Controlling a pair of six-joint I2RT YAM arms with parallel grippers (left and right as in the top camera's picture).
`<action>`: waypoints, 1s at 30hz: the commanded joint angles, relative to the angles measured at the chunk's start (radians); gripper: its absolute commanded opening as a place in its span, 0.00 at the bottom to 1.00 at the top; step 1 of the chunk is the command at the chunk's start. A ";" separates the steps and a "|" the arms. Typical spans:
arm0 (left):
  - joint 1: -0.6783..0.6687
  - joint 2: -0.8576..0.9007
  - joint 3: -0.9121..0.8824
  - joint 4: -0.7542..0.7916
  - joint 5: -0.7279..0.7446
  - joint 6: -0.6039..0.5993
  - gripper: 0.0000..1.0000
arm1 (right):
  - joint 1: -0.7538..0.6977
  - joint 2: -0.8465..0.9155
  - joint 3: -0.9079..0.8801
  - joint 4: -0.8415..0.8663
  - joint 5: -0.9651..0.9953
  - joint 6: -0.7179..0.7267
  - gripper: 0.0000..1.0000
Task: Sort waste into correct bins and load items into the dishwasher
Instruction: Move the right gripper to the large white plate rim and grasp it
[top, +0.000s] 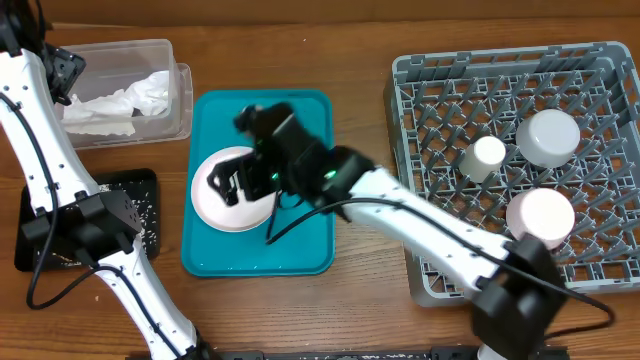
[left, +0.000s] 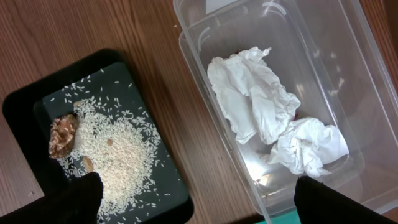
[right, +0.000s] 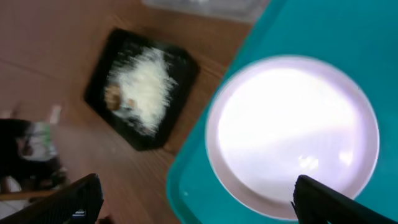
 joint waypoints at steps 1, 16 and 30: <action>-0.006 -0.024 0.018 -0.002 -0.017 -0.017 1.00 | 0.014 0.074 0.012 -0.060 0.218 0.173 1.00; -0.006 -0.024 0.018 -0.002 -0.017 -0.017 1.00 | 0.011 0.218 0.012 -0.107 0.242 0.315 0.99; -0.006 -0.024 0.018 -0.002 -0.017 -0.017 1.00 | 0.012 0.284 0.012 -0.168 0.279 0.401 0.51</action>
